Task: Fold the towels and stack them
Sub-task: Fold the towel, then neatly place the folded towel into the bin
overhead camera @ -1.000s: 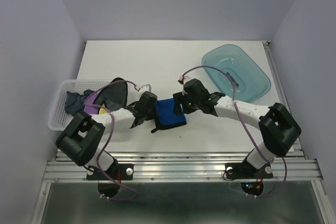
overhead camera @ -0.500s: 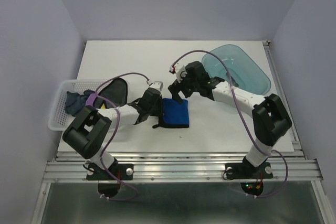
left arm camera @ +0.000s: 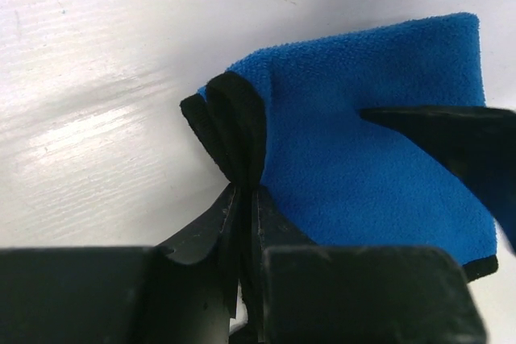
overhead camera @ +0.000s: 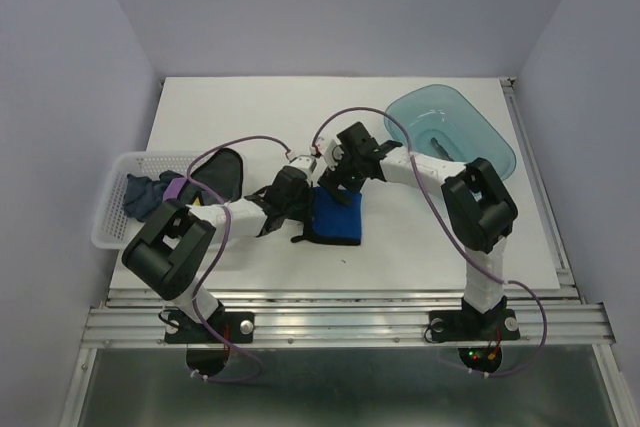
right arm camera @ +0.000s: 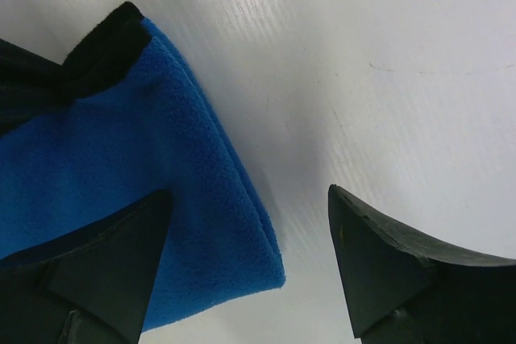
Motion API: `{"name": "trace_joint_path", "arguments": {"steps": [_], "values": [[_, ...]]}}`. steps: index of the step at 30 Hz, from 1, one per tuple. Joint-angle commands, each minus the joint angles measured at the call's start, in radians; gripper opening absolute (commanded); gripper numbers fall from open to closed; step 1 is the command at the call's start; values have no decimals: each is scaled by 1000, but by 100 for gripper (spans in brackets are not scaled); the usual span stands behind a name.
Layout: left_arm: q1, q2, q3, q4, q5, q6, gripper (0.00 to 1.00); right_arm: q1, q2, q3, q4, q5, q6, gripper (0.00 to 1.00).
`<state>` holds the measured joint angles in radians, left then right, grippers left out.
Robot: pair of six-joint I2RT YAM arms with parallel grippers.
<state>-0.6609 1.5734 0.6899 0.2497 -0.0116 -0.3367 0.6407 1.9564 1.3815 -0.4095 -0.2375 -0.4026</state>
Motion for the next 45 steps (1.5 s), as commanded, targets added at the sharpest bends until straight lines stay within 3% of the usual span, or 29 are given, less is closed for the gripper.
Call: {"name": "trace_joint_path", "arguments": {"steps": [1,11,15,18,23,30,39,45], "values": [[-5,-7,23,31,7,27,0,-19,39,86,-34,-3,-15,82],[-5,0,25,28,7,25,0,-52,15,50,20,-68,30,80],[-6,-4,20,28,2,4,0,-56,-92,-69,177,1,177,81],[-5,-7,8,37,5,-4,0,-55,-139,-130,233,-11,179,85],[-5,-15,5,43,7,-1,0,-56,-74,-61,117,-94,84,83],[-5,-29,3,43,-2,-2,0,-56,22,24,61,-58,76,81],[-5,-21,16,37,-28,-21,0,-56,42,-33,49,-85,119,68],[-5,-30,36,26,-44,-53,2,-42,-7,-166,98,-42,191,45]]}}
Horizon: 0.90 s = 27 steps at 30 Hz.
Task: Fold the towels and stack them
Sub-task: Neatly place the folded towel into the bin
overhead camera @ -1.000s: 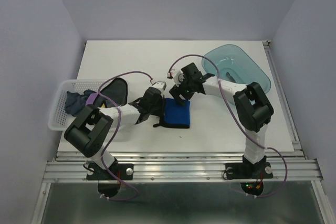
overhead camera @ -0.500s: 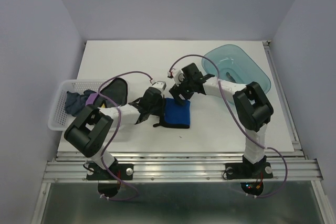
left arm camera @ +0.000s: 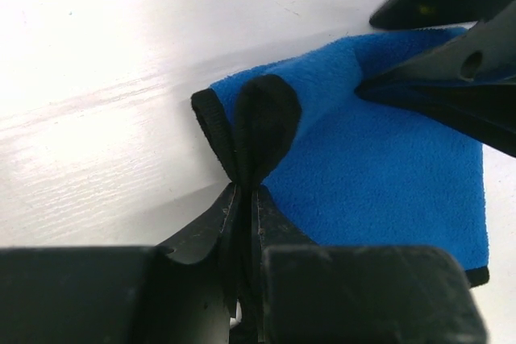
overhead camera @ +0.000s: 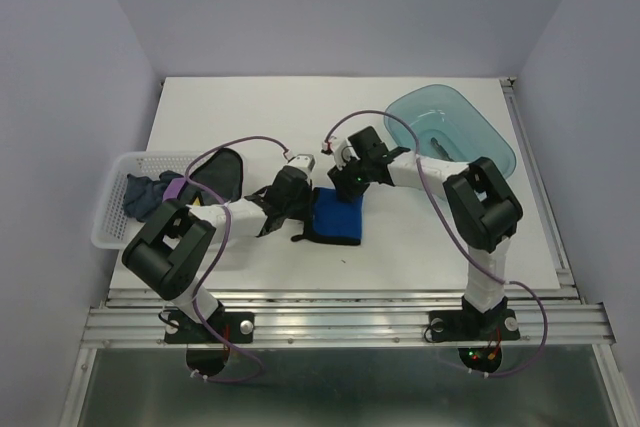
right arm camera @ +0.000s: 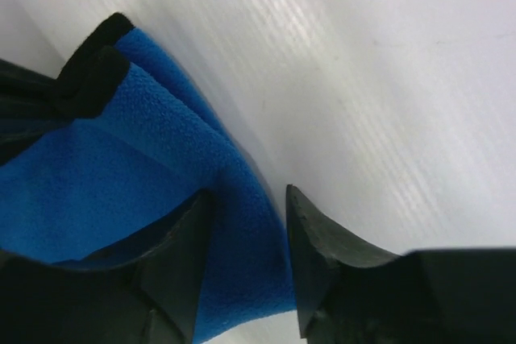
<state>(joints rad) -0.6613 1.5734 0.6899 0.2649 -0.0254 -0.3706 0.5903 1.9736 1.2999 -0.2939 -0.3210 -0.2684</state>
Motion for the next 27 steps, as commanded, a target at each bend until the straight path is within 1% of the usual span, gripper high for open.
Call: {"name": "trace_joint_path", "arguments": {"steps": [1,3,4,6,7,8,10,11,12,13,14,15,16,17,19,21,23,27], "values": [[-6,-33,42,5,-31,-21,4,16,-33,-94,-13,51,63,37],[-4,-42,49,-10,-47,-33,9,22,-62,-116,15,89,80,30],[-4,-47,49,-15,-50,-36,13,20,-70,-119,22,105,87,23],[-4,-70,45,-24,-53,-45,26,20,-100,-134,53,155,112,15],[-4,-91,45,-30,-54,-48,37,20,-114,-140,62,169,118,9],[-4,-105,42,-30,-54,-51,39,20,-127,-145,74,183,124,6],[-6,-134,30,-33,-53,-56,46,20,-171,-160,101,214,126,1],[-4,-171,25,-38,-56,-57,61,22,-191,-166,128,223,124,1],[-4,-190,14,-39,-56,-60,67,22,-226,-175,136,226,88,1],[-4,-232,7,-39,-56,-62,79,20,-248,-192,153,247,74,1],[-4,-252,-1,-41,-56,-63,81,22,-266,-200,174,269,69,1],[-4,-274,-7,-42,-57,-65,85,20,-278,-202,191,296,63,1],[-4,-294,-21,-46,-62,-65,87,22,-300,-195,193,365,42,1],[-6,-335,-27,-49,-65,-68,92,22,-306,-177,187,394,28,1],[-4,-371,-47,-61,-85,-71,93,20,-318,-154,157,451,-30,1],[-4,-412,-64,-78,-114,-79,98,16,-335,-139,151,500,-95,1],[-4,-440,-73,-87,-133,-83,98,6,-341,-111,133,534,-135,1],[-4,-464,-85,-96,-162,-85,98,-26,-363,-70,139,632,-146,1]]}}
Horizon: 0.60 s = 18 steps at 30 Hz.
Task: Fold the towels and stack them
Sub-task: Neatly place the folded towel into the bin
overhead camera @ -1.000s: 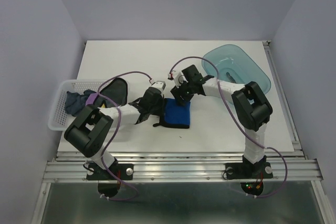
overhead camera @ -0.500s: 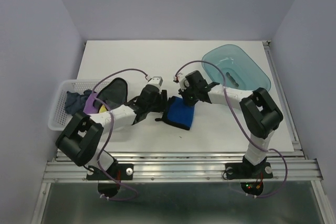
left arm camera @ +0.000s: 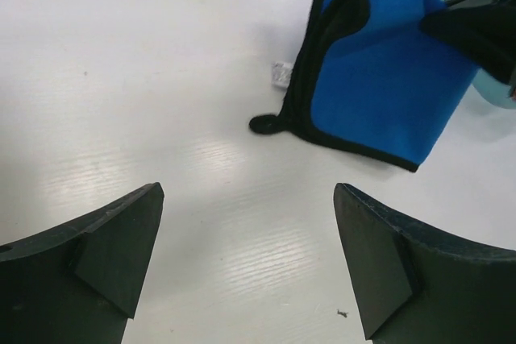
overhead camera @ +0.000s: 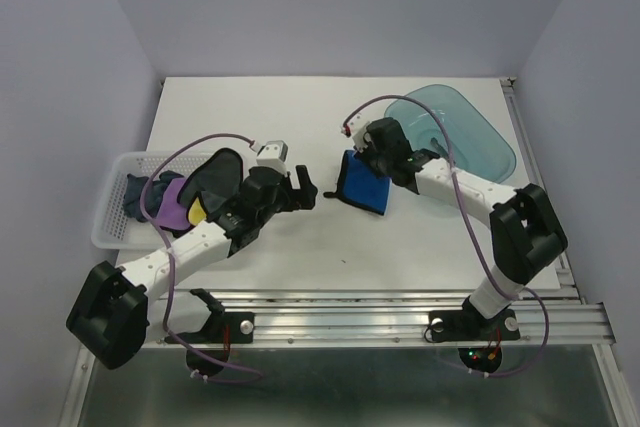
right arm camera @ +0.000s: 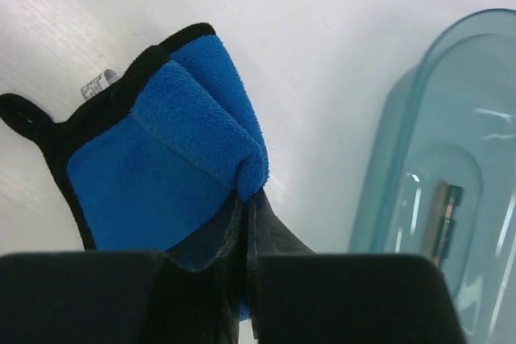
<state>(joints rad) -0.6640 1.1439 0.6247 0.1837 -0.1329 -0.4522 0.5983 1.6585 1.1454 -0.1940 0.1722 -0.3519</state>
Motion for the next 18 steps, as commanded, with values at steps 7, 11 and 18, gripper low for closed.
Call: {"name": "trace_joint_path", "arguments": {"steps": [7,11,18], "values": [[-2,-42,-16,-29,-99,4,98,-69,-83,152,45,229,-127,1],[-2,-46,-26,-24,-108,4,99,-103,-83,209,56,225,-134,1],[-2,-36,-31,-24,-122,6,99,-137,-92,286,76,237,-144,1]]}}
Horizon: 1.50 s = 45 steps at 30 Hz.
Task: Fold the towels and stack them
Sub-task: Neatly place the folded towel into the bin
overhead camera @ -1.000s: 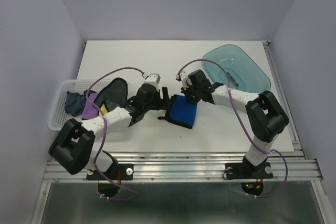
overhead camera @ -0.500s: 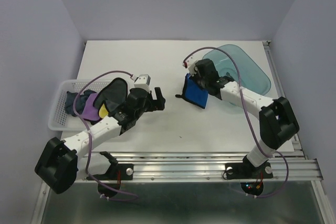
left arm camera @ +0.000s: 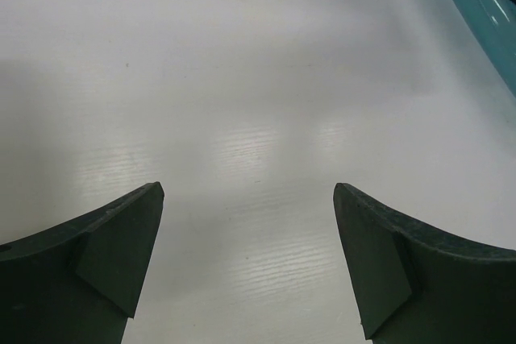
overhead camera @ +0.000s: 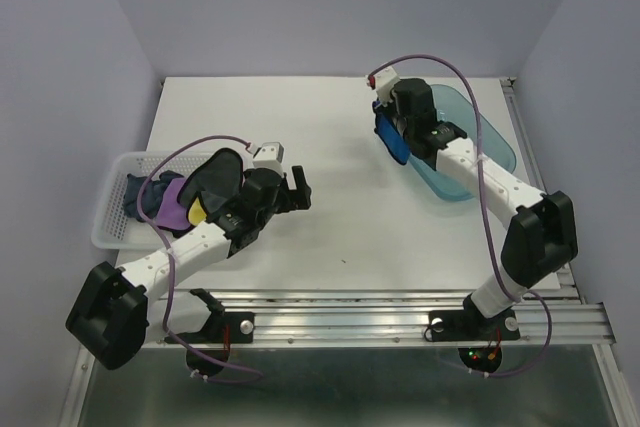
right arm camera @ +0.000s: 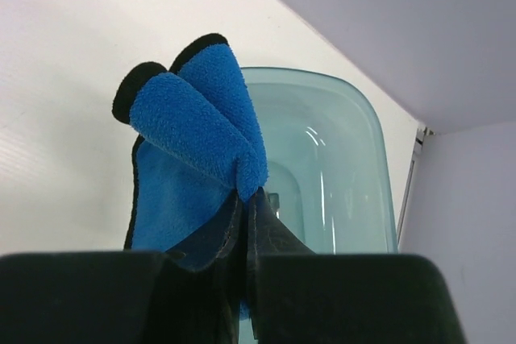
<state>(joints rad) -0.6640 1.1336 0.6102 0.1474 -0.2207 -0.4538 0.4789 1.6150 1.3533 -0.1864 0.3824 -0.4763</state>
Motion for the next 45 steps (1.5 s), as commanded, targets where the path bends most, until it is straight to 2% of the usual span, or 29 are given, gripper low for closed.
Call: {"name": "trace_joint_path", "arguments": {"steps": [1,7,13,25,36,40,43,44,45], "values": [[-2,-21,-15,14,-39,7,99,-22,-50,81,64,15,-18,1],[-2,-17,-17,12,-39,7,99,-103,-50,76,44,-92,16,1],[0,-17,-17,14,-40,12,99,-160,-30,15,114,-129,74,1],[0,-1,-4,9,-39,18,99,-299,101,-40,166,-335,146,1],[0,38,22,-3,-42,17,99,-391,218,-16,169,-376,182,1],[0,37,48,-23,-40,17,99,-410,255,6,159,-378,185,9],[0,25,57,-35,-48,18,99,-415,278,26,154,-355,186,18],[0,17,63,-40,-49,20,99,-416,281,33,151,-335,189,27],[0,14,68,-45,-49,21,99,-416,292,41,131,-329,194,31]]}}
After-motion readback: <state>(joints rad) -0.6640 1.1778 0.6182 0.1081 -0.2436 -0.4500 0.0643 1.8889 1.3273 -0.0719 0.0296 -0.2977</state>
